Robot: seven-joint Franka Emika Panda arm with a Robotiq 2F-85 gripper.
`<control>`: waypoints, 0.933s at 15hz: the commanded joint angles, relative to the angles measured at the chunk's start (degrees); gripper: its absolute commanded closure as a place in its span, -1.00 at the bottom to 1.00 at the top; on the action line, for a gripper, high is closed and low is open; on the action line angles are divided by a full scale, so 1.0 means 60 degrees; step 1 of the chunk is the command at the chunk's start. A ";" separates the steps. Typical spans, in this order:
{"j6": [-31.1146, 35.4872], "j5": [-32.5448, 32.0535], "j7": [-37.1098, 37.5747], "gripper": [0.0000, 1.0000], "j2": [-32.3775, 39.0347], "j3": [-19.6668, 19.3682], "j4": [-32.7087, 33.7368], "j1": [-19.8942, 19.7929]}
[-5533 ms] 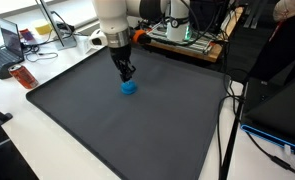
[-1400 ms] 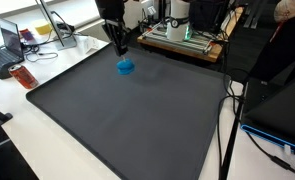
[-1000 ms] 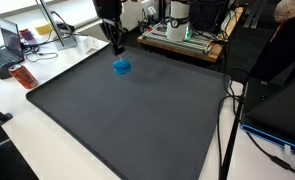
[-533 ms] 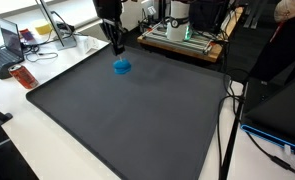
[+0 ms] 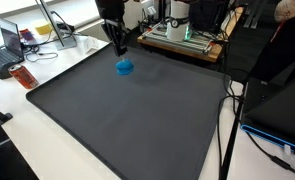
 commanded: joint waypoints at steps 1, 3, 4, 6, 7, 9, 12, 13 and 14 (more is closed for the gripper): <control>-0.0618 0.0889 -0.1313 0.94 -0.0074 0.0260 0.0164 -0.0182; -0.0474 -0.0006 0.0293 0.94 0.0033 -0.0023 0.0247 -0.0017; -0.0344 -0.0297 0.0798 0.94 0.0001 -0.0054 0.0187 0.0069; -0.0274 -0.0808 0.1653 0.94 0.0143 -0.0137 0.0243 0.0214; 0.0178 -0.1309 0.2526 0.94 0.0129 -0.0305 0.0191 0.0254; 0.0145 -0.1504 0.3059 0.94 0.0198 -0.0378 0.0255 0.0262; -0.0099 0.0254 0.0266 0.94 -0.0130 0.0205 -0.0043 -0.0021; 0.0517 -0.1756 0.3127 0.94 0.0128 -0.0413 0.0127 0.0348; 0.0093 0.0227 0.0258 0.94 -0.0109 0.0223 -0.0067 0.0018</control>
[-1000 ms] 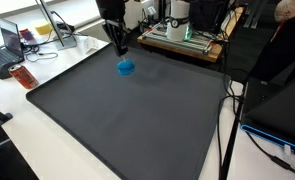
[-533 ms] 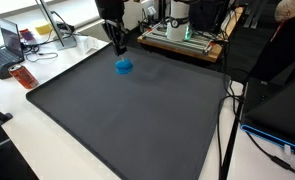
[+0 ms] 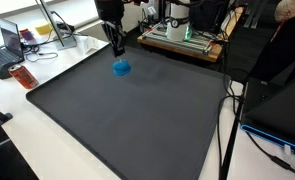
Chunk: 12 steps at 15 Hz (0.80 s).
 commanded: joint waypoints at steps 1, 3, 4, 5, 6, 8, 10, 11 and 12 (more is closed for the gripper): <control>0.0334 -0.0873 0.1104 0.94 0.0086 -0.0236 0.0097 0.0270; 0.0072 0.0091 -0.0297 0.74 0.0023 0.0025 0.0006 0.0092; 0.0016 0.0474 -0.0893 0.74 0.0040 0.0114 0.0006 0.0067; -0.0002 0.0658 -0.1177 0.74 0.0053 0.0172 0.0006 0.0063; -0.0003 0.0717 -0.1298 0.74 0.0060 0.0206 0.0006 0.0065; -0.0004 0.0737 -0.1376 0.74 0.0061 0.0218 0.0006 0.0061; 0.0130 0.1855 -0.3006 0.94 -0.0272 0.0542 -0.0262 -0.0185; 0.0501 0.0008 -0.0585 0.94 -0.0189 0.0006 -0.0245 0.0233; 0.0084 0.1865 -0.3318 0.94 -0.0441 0.0566 -0.0354 -0.0171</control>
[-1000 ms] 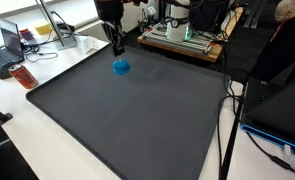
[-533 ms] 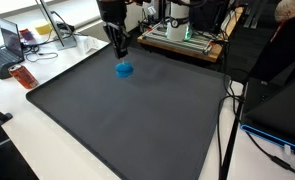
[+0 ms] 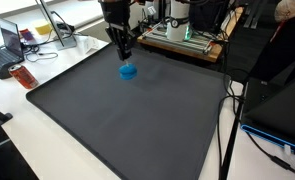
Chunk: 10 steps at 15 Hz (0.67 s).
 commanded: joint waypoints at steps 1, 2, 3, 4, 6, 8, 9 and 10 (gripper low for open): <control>0.0413 -0.1217 0.1183 0.94 -0.0290 -0.0276 -0.0240 0.0276; 0.0568 -0.1492 0.1253 0.94 -0.0348 -0.0322 -0.0278 0.0270; 0.0310 0.0148 -0.1064 0.94 -0.0639 0.0266 -0.0498 -0.0057; 0.0527 -0.2189 0.1788 0.94 -0.0313 -0.0365 -0.0245 0.0421; 0.0436 -0.2304 0.1864 0.94 -0.0303 -0.0365 -0.0231 0.0415; -0.0317 -0.1503 0.0641 0.94 -0.0241 -0.0065 -0.0120 0.0284; -0.0616 -0.0449 -0.0828 0.94 -0.0296 0.0177 -0.0121 0.0045; -0.0283 -0.0059 -0.1558 0.94 -0.0590 0.0317 -0.0465 -0.0011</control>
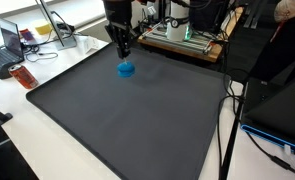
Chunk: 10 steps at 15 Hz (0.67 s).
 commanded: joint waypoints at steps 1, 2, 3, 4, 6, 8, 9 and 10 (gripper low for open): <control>-0.0034 -0.0402 0.0441 0.94 -0.0182 -0.0130 -0.0089 0.0076; -0.0006 0.1227 -0.2165 0.94 -0.0638 0.0337 -0.0474 -0.0268; 0.0258 -0.0659 0.0666 0.94 -0.0263 -0.0229 -0.0173 0.0056; 0.0081 0.1223 -0.2305 0.94 -0.0701 0.0331 -0.0513 -0.0293; -0.0264 0.1541 -0.2783 0.94 -0.0615 0.0346 -0.0325 -0.0368; -0.0179 0.0819 -0.1746 0.94 -0.0440 0.0059 -0.0167 -0.0242; -0.0329 0.2166 -0.3954 0.94 -0.0778 0.0407 -0.0415 -0.0481; 0.0353 0.0443 -0.1275 0.94 -0.0505 -0.0116 -0.0303 -0.0245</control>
